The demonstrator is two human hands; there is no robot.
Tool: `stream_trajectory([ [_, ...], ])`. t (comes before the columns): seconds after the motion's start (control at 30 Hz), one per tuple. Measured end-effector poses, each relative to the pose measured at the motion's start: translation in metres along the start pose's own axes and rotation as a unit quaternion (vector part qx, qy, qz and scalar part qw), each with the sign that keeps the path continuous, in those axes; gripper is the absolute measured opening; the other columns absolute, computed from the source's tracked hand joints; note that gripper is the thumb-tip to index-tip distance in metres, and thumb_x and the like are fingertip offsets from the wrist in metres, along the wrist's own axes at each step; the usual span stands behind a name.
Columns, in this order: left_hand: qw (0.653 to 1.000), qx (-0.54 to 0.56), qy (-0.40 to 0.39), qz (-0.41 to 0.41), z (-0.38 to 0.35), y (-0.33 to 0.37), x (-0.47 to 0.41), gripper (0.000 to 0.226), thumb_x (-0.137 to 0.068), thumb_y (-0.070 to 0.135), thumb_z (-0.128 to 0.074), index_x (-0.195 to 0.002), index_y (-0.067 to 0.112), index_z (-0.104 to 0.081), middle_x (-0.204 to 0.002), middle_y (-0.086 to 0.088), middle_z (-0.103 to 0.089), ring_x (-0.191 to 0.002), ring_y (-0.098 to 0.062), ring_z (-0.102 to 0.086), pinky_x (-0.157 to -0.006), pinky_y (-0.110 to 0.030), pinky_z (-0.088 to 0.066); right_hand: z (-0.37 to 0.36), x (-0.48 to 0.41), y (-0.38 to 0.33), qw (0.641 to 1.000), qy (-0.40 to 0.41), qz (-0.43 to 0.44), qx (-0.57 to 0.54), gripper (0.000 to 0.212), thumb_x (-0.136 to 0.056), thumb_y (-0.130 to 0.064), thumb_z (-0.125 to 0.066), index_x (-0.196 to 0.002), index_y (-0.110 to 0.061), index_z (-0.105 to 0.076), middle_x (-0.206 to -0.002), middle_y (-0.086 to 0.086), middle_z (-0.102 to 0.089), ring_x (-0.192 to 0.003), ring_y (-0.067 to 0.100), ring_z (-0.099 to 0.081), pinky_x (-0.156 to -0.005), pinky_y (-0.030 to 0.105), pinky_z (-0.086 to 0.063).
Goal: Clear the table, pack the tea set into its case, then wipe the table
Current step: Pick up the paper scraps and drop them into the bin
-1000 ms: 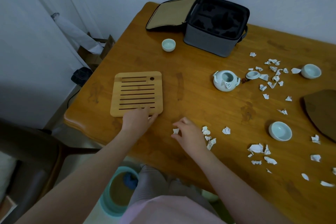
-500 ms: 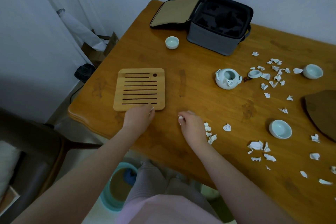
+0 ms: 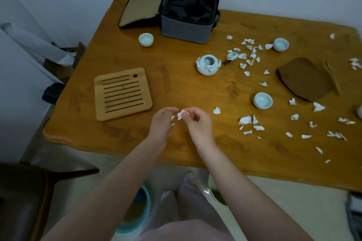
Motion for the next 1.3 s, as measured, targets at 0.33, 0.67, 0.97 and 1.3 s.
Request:
stream_trajectory([
  [0.33,0.963,0.216,-0.096,0.133,-0.081,-0.074,0.059,0.032,-0.100,0.036,-0.046,-0.094,0.015,-0.069,-0.086,-0.005,-0.071,-0.078,-0.016,-0.068,-0.072,-0.029,-0.051,0.045,0.068,0.048,0.988,0.058,-0.061,-0.126,0.016,-0.089,-0.010,-0.061,-0.082,-0.021,-0.070,-0.109,-0.016,-0.066,-0.105,0.010,-0.063,-0.081,0.020,-0.052],
  [0.67,0.876,0.397,-0.121,0.245,-0.191,-0.154,0.136,0.028,-0.099,0.035,-0.047,-0.083,0.016,-0.062,-0.080,0.000,-0.055,-0.075,-0.004,-0.062,-0.066,-0.017,-0.053,0.152,0.116,0.111,0.975,0.122,-0.102,-0.157,0.024,-0.094,-0.028,-0.062,-0.080,-0.009,-0.068,-0.072,0.003,-0.068,-0.073,0.013,-0.066,-0.068,0.026,-0.054],
  [0.97,0.854,0.444,-0.010,0.272,-0.273,-0.247,0.176,0.037,-0.099,0.028,-0.038,-0.084,0.008,-0.065,-0.072,-0.010,-0.067,-0.072,-0.022,-0.064,-0.068,-0.031,-0.050,0.242,0.140,0.226,0.925,0.147,-0.247,-0.249,0.022,-0.094,-0.012,-0.060,-0.082,-0.001,-0.075,-0.088,0.014,-0.075,-0.090,0.031,-0.071,-0.090,0.047,-0.055],
  [1.3,0.877,0.361,0.059,0.313,-0.304,-0.350,0.132,0.026,-0.096,0.025,-0.057,-0.102,0.001,-0.067,-0.092,-0.018,-0.071,-0.087,-0.028,-0.067,-0.072,-0.035,-0.052,0.254,0.126,0.338,0.861,0.140,-0.392,-0.293,0.013,-0.083,-0.009,-0.071,-0.091,0.000,-0.076,-0.085,0.017,-0.075,-0.084,0.029,-0.073,-0.084,0.040,-0.057],
])
Point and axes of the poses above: each hand's wrist, its own x-axis away from the middle knuckle, its own z-axis out of the back of the hand, y = z × x, the point moved 7 cm from there along -x, towards the middle knuckle
